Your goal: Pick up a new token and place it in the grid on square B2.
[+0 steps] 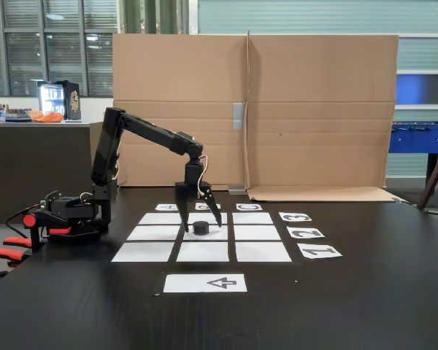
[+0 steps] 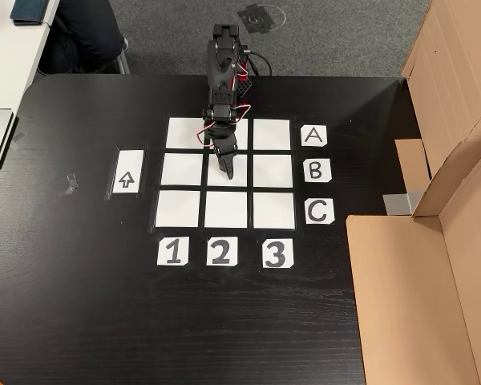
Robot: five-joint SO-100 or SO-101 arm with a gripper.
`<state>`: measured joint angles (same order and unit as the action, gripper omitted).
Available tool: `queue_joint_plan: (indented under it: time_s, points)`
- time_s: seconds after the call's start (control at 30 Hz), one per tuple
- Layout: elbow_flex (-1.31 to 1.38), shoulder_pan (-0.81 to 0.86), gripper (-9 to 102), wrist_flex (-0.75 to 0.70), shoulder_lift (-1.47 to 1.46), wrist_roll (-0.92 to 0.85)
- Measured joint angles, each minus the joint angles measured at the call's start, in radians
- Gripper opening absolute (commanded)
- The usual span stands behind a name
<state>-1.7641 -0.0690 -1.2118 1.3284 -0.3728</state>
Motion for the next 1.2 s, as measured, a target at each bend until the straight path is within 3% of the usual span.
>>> queue_joint_plan:
  time_s: [0.4, 0.77, 1.2]
  points:
    - [-0.037, -0.008, 40, -0.044, 0.181, 0.0]
    - [-0.038, 0.006, 40, -0.216, 0.512, -0.002]
    - [-0.038, 0.276, 40, -0.367, 0.9, -0.005]
